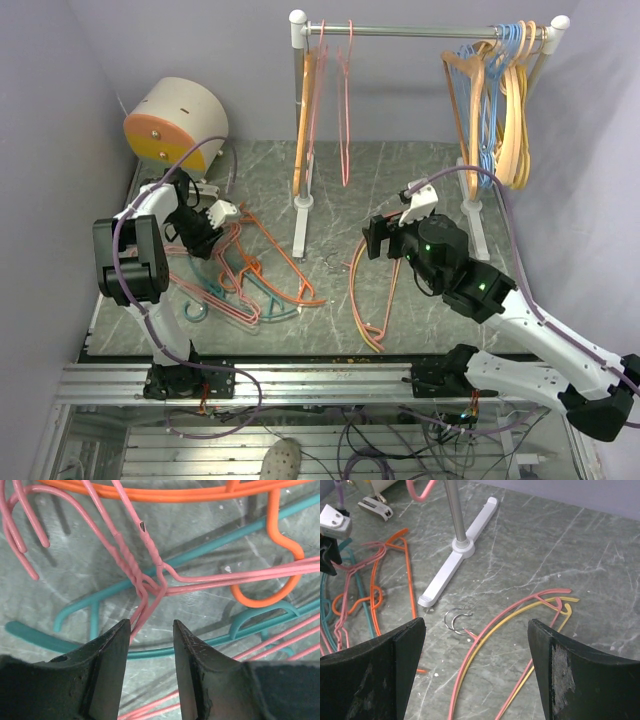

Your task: Organize the hangers

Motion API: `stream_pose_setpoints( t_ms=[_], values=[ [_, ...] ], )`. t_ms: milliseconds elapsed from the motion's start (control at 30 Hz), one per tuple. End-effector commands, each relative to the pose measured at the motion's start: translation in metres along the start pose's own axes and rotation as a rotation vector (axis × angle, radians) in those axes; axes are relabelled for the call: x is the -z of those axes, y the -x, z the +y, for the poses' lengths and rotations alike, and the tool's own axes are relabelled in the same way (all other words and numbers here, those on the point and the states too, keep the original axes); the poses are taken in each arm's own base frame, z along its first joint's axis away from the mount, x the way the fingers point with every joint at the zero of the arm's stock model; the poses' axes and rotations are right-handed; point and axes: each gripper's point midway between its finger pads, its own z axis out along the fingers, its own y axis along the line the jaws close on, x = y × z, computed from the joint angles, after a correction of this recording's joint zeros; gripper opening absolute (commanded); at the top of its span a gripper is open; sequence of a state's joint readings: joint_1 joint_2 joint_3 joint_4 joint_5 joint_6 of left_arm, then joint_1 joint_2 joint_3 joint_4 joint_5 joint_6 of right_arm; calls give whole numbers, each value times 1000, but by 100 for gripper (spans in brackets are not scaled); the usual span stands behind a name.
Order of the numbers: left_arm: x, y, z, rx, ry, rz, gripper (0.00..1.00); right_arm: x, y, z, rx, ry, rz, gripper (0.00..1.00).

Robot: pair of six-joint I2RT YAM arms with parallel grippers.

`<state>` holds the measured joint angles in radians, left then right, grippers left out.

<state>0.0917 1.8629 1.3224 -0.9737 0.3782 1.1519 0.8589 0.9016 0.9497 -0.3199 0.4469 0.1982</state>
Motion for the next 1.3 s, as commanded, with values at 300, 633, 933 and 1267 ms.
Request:
stream_pose_setpoints(
  t_ms=[300, 633, 933, 1267],
  values=[
    [-13, -1, -5, 13, -28, -24, 19, -6, -11, 5, -28, 12, 24, 83],
    [0, 4, -11, -7, -20, -35, 7, -21, -65, 23, -65, 74, 130, 83],
    [62, 40, -30, -102, 70, -146, 7, -46, -104, 97, -54, 424, 206, 84],
    [81, 52, -48, -138, 94, -185, 7, -88, -132, 181, 20, 827, 253, 84]
  ],
)
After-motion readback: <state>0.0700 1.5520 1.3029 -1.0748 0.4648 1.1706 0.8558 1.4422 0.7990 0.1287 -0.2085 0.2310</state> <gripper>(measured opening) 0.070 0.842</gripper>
